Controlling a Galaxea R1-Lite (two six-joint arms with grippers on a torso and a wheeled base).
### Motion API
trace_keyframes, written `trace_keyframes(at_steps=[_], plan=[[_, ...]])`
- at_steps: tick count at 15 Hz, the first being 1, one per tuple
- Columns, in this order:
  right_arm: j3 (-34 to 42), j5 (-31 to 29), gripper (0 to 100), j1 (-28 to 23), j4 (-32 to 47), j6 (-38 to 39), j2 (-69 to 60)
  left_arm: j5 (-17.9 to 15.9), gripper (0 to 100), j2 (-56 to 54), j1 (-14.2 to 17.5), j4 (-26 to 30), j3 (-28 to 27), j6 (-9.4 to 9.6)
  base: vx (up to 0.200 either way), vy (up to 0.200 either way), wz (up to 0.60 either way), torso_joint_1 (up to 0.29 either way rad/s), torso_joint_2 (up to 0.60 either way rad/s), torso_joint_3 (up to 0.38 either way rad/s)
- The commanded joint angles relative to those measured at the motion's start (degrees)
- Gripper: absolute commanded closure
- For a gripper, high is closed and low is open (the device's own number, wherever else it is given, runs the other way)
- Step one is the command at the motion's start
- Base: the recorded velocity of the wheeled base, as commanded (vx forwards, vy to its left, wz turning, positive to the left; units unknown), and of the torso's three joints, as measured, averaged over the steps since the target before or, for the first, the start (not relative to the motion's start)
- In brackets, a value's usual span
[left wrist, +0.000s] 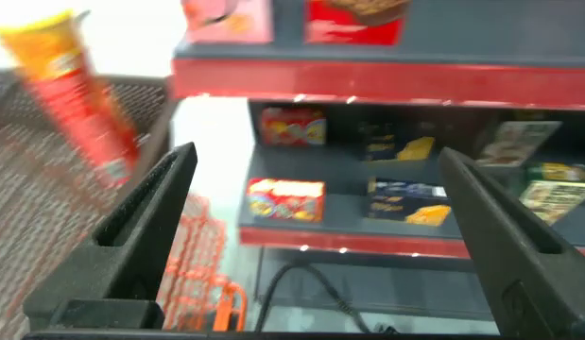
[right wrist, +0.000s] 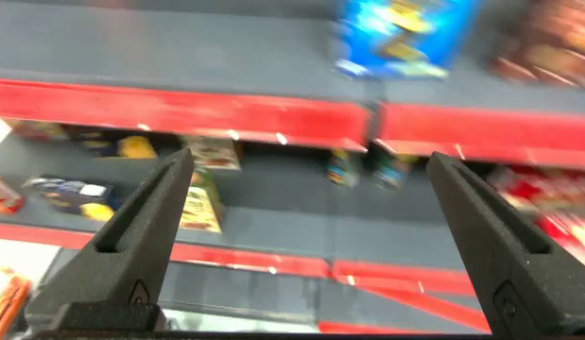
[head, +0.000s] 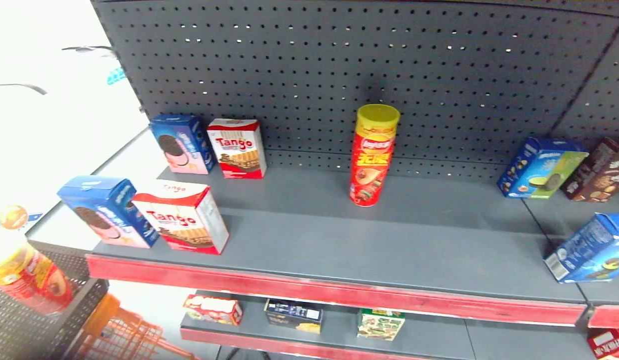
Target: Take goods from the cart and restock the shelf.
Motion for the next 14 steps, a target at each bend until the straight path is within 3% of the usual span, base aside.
trace_keyframes(at_steps=[1,5,12,14], plan=[[0.00,-0.01,0,0.02,0.00,-0.01,0.07,-0.01,0,-0.02,0.02,-0.02,0.00,0.02,0.000,0.000,0.60,0.002,0.01,-0.002],[0.00,-0.10,0,0.02,0.00,-0.01,0.07,0.08,0,-0.02,0.02,-0.02,0.00,-0.07,0.000,0.000,0.60,-0.002,0.00,0.006],[0.00,-0.10,0,0.02,0.00,-0.10,0.07,-0.10,0,-0.02,0.02,-0.02,0.00,0.28,0.000,0.000,0.00,0.000,0.00,0.000],[0.00,-0.10,0,0.02,0.00,-0.10,0.07,2.71,0,-0.02,0.11,0.68,-3.16,0.54,0.000,0.000,0.00,0.000,0.00,0.000]])
